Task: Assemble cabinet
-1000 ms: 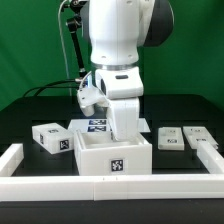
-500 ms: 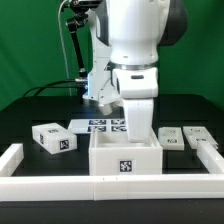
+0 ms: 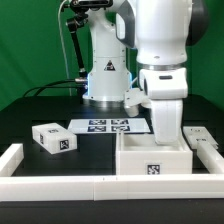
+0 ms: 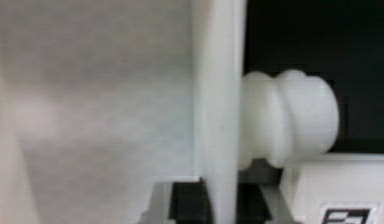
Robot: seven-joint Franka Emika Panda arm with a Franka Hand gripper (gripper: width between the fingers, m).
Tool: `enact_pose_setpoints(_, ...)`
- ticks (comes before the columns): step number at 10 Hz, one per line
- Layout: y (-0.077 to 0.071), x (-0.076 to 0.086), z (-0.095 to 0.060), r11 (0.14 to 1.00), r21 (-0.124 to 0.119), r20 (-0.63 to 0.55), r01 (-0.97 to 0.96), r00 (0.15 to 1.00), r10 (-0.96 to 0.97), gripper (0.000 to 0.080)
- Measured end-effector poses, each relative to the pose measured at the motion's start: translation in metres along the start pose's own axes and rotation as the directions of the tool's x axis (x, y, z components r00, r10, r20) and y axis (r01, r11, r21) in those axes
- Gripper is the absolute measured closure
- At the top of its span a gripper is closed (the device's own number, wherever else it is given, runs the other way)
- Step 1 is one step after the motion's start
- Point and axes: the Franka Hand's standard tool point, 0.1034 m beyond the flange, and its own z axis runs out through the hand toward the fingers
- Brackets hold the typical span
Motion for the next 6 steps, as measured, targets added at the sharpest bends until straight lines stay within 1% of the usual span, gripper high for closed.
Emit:
enact_pose_setpoints(3,0.007,0.021,-0.001,1.000,-0.011,-0.011,0.022,1.000,-0.022,0.0750)
enact_pose_setpoints(4,0.010,0.026,-0.002,1.000,-0.014,-0.013,0.026,1.000,-0.027,0.0752)
enact_pose_setpoints(6,0.011,0.032,-0.002,1.000,-0.007,-0.016,0.024,1.000,-0.024,0.0752)
